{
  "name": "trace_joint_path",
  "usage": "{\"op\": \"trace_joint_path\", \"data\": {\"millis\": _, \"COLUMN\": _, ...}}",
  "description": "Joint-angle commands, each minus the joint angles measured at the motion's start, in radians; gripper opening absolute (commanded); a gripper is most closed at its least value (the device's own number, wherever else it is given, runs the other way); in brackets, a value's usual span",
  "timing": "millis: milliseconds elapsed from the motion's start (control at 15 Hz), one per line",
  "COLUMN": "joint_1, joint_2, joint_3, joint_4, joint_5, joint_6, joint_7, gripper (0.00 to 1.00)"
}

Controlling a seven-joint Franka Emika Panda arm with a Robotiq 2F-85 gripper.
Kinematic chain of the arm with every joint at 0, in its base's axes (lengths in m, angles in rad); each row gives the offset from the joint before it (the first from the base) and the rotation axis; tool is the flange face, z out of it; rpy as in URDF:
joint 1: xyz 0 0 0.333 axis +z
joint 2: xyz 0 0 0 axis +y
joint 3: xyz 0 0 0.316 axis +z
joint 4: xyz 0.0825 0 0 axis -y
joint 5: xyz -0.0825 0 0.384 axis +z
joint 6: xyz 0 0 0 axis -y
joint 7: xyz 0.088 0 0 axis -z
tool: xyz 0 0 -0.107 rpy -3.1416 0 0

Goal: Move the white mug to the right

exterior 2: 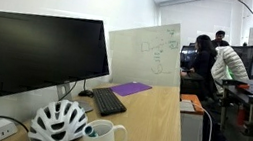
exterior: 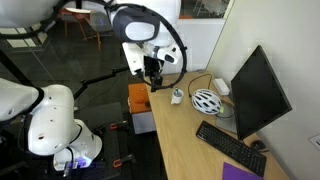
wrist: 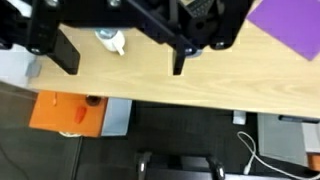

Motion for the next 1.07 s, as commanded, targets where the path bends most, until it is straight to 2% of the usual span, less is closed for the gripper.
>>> {"op": "trace_joint_path", "data": {"millis": 0, "joint_1": -0.004, "joint_2": 0.096, "joint_3": 0.062, "joint_4": -0.068, "joint_5": 0.013, "joint_6": 0.230, "joint_7": 0.114, "gripper": 1.00}}
{"op": "trace_joint_path", "data": {"millis": 133, "joint_1": -0.015, "joint_2": 0.191, "joint_3": 0.100, "joint_4": -0.100, "joint_5": -0.022, "joint_6": 0.361, "joint_7": 0.202, "gripper": 1.00}}
{"op": "trace_joint_path", "data": {"millis": 533, "joint_1": 0.008, "joint_2": 0.550, "joint_3": 0.116, "joint_4": -0.011, "joint_5": -0.111, "joint_6": 0.512, "joint_7": 0.312, "gripper": 1.00}}
{"op": "trace_joint_path", "data": {"millis": 733, "joint_1": 0.038, "joint_2": 0.675, "joint_3": 0.103, "joint_4": 0.089, "joint_5": -0.158, "joint_6": 0.530, "joint_7": 0.348, "gripper": 1.00}}
{"op": "trace_joint_path", "data": {"millis": 1000, "joint_1": 0.087, "joint_2": 0.791, "joint_3": 0.100, "joint_4": 0.245, "joint_5": -0.192, "joint_6": 0.494, "joint_7": 0.304, "gripper": 1.00}}
